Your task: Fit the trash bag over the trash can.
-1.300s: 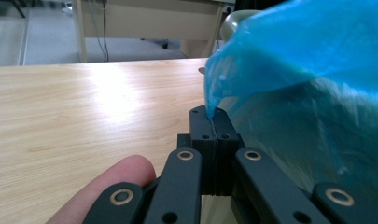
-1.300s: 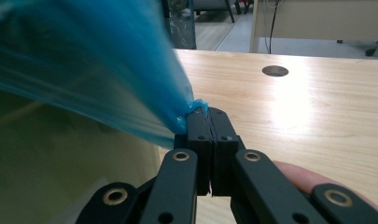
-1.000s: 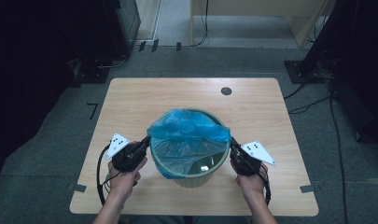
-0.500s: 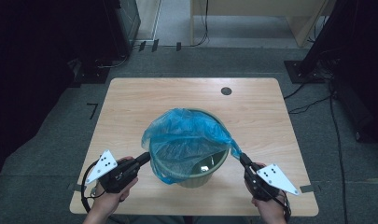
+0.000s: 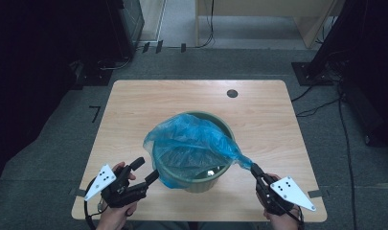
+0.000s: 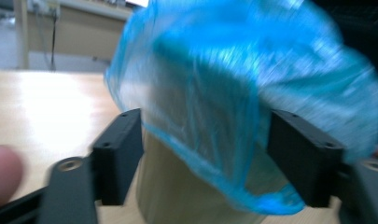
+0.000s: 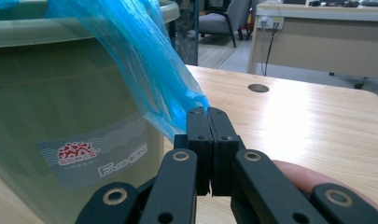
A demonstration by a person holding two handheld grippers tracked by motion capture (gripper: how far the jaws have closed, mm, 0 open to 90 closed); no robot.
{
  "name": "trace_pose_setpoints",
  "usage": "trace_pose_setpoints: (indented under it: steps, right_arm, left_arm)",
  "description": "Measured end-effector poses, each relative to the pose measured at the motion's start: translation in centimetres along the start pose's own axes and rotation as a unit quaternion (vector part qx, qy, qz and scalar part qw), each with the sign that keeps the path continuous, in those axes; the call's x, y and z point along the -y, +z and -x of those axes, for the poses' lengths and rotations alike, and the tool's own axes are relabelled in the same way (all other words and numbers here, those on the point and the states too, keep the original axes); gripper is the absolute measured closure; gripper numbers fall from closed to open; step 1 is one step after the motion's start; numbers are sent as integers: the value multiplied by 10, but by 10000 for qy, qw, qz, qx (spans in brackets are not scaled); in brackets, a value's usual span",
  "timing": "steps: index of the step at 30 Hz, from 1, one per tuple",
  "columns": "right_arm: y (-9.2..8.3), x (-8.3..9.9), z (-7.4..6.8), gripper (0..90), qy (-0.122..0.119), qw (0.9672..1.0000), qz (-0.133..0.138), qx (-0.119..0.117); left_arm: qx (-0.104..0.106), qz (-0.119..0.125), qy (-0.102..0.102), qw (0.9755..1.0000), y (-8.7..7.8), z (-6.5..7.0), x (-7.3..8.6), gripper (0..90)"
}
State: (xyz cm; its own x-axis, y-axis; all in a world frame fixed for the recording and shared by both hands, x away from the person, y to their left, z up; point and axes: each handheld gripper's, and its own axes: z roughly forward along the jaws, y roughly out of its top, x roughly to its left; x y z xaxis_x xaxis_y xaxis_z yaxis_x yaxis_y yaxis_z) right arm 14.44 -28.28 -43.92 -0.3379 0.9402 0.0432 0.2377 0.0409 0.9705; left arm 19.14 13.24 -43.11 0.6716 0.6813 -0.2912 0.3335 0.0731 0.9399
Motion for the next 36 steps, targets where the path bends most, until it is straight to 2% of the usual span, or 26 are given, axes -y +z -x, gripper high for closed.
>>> trace_pose_setpoints:
  steps: [2, 4, 5, 7, 9, 13, 15, 16, 18, 23, 25, 27, 28, 34, 36]
  right_arm:
    - [1, 1, -1, 900, -3, 10000, -16, -18]
    - [1, 1, -2, 900, -13, 10000, -18, -47]
    - [1, 2, -3, 900, -29, 10000, -34, -51]
    - [1, 2, -2, 900, -31, 10000, -40, -59]
    - [-1, 3, 0, 900, -26, 10000, -33, -34]
    - [-5, 4, 7, 900, 20, 10000, -29, 57]
    - [-7, 7, 10, 900, -10, 9999, -23, 149]
    - [-7, 9, 10, 900, -72, 9998, -30, 157]
    - [-7, 11, 8, 900, -120, 9999, -70, 100]
    - [-10, 12, 0, 900, -332, 9994, -51, 47]
    - [-14, 11, 0, 900, -319, 9994, 18, 116]
    - [-15, 12, 4, 900, -256, 9996, 53, 83]
    - [-15, 12, 4, 900, -233, 9997, 50, 73]
    - [-14, 14, -2, 900, -386, 9992, 54, -3]
    - [-16, 13, -2, 900, -362, 9993, 96, -17]
  left_arm:
    - [65, -162, 127, 9998, 5, 2, 4, 312]
    - [76, -269, 275, 9992, 9, 6, 7, 519]
    - [47, -326, 325, 9989, 9, 7, 7, 665]
    - [23, -410, 416, 9983, 9, 6, 7, 813]
    - [29, -459, 506, 9977, 6, 4, 8, 892]
    - [-78, -634, 717, 9954, 0, -4, 9, 900]
    - [-192, -768, 928, 9925, -3, -7, 10, 900]
    - [-174, -791, 949, 9922, -3, -8, 11, 900]
    - [-200, -867, 1131, 9896, -5, -8, 11, 900]
    - [126, -1073, 1607, 9811, -13, -9, 11, 900]
    - [49, -1175, 1608, 9800, -14, -12, 11, 900]
    - [67, -1139, 1479, 9824, -15, -17, 12, 900]
    - [40, -1135, 1476, 9825, -14, -17, 12, 900]
    - [0, -1305, 1712, 9766, -15, -16, 14, 900]
    - [16, -1307, 1632, 9779, -14, -19, 14, 900]
